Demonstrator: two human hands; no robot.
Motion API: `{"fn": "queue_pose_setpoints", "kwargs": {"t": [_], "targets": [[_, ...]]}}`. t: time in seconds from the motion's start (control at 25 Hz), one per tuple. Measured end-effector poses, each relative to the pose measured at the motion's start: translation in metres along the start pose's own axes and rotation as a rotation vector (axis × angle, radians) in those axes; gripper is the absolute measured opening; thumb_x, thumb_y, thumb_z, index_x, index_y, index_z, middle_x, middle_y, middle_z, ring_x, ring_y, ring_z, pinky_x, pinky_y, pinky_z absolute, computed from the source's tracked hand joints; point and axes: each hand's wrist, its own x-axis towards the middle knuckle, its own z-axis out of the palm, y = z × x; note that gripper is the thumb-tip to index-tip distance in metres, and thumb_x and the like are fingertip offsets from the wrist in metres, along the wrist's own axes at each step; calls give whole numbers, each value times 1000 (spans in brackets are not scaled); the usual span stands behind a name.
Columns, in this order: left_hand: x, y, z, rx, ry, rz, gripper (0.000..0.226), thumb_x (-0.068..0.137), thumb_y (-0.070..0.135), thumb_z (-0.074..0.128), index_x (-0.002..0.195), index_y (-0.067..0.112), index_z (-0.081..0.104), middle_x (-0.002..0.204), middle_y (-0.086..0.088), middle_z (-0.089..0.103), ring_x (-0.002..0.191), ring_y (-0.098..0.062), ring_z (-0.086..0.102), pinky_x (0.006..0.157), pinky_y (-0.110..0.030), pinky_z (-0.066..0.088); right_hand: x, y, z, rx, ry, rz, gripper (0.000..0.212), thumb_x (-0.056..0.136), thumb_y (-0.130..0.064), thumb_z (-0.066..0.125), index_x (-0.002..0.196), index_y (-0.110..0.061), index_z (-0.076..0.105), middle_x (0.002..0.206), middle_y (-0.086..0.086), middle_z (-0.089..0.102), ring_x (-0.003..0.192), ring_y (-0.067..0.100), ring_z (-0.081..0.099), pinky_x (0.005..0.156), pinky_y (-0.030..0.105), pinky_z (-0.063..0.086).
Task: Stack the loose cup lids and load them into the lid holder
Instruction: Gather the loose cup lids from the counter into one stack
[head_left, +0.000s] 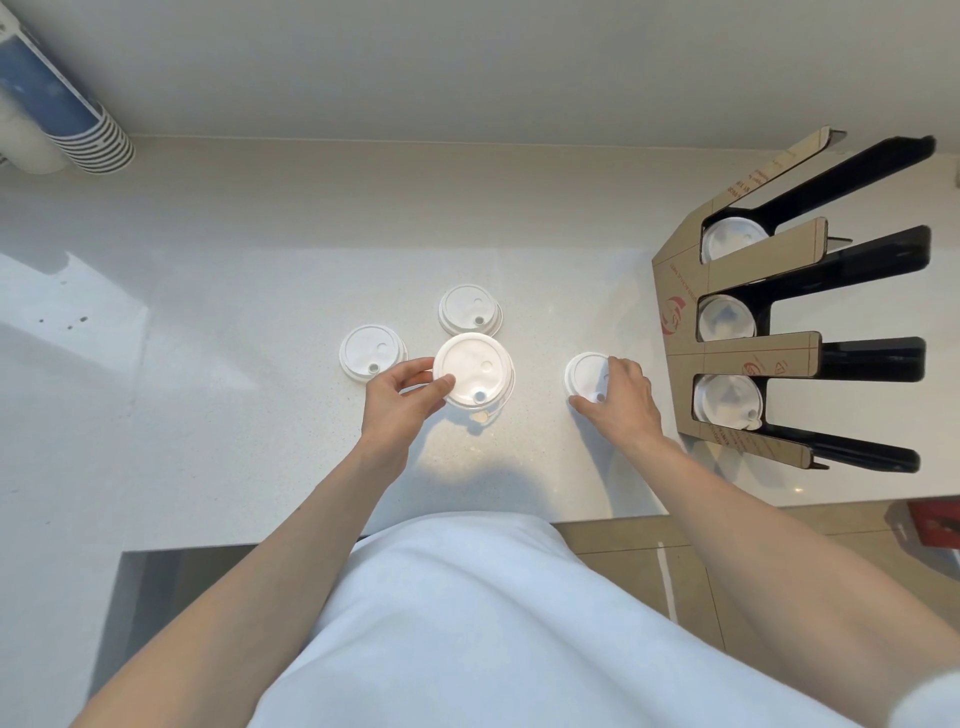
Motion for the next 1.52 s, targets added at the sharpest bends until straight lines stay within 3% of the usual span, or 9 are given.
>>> {"fn": "queue_pose_setpoints", "kwargs": {"t": [0.24,0.4,0.64,0.8,0.96,1.12,1.32,1.4,1.52], "targets": [[3,0,1,-12,2,-26,23,86,7,77,107,15,70,114,-13,70,109,-24,69,93,-33,58,-7,-3,-2,12,62,17,71,83,-38,72,140,-8,40,142,12,47,130,33,44,93,41,44],[5,0,-1,-45,7,-34,22,88,7,75,109,13,69,109,-12,74,108,-24,70,95,-34,57,-18,-13,-10,164,147,-21,77,82,-44,71,145,-13,38,147,5,45,133,28,43,99,39,42],[12,0,-7,-57,35,-30,41,85,10,79,123,5,66,121,-18,72,115,-27,70,94,-34,57,-48,-43,-25,441,182,-288,70,81,-34,78,141,-16,47,145,-2,46,132,12,44,102,20,31],[10,2,-6,-53,33,-28,40,84,10,79,122,6,66,120,-18,72,113,-26,70,95,-35,57,-58,-67,-26,464,109,-472,58,79,-34,80,131,-24,55,146,-5,45,133,10,44,109,33,42],[4,8,-4,-68,2,-16,31,86,9,77,116,8,68,111,-14,75,110,-26,72,95,-35,57,-61,-83,-25,490,57,-566,54,77,-34,82,126,-26,60,145,-4,48,132,10,47,105,41,48],[-3,13,-5,-83,-37,12,25,88,10,76,113,10,71,107,-11,77,106,-22,73,95,-35,57,-66,-94,-25,599,25,-556,53,75,-30,85,123,-24,64,143,-4,51,131,8,49,98,29,52],[-8,19,-6,-108,-51,27,19,89,9,74,108,10,71,106,-10,76,103,-21,71,97,-36,57,-68,-103,-22,687,-27,-553,55,72,-26,87,122,-21,67,142,-3,53,132,11,50,96,28,53],[-8,21,-8,-122,-50,29,18,89,8,74,107,11,72,107,-10,75,105,-21,71,98,-37,57,-69,-106,-21,716,-47,-543,50,77,-24,84,123,-20,67,142,-4,53,131,9,50,96,25,52],[-6,20,-10,-105,-34,31,21,90,9,73,111,11,71,112,-9,74,111,-22,69,99,-37,56,-69,-109,-17,810,-32,-491,29,96,-22,63,124,-16,67,139,-3,56,124,-2,52,90,17,51]]}}
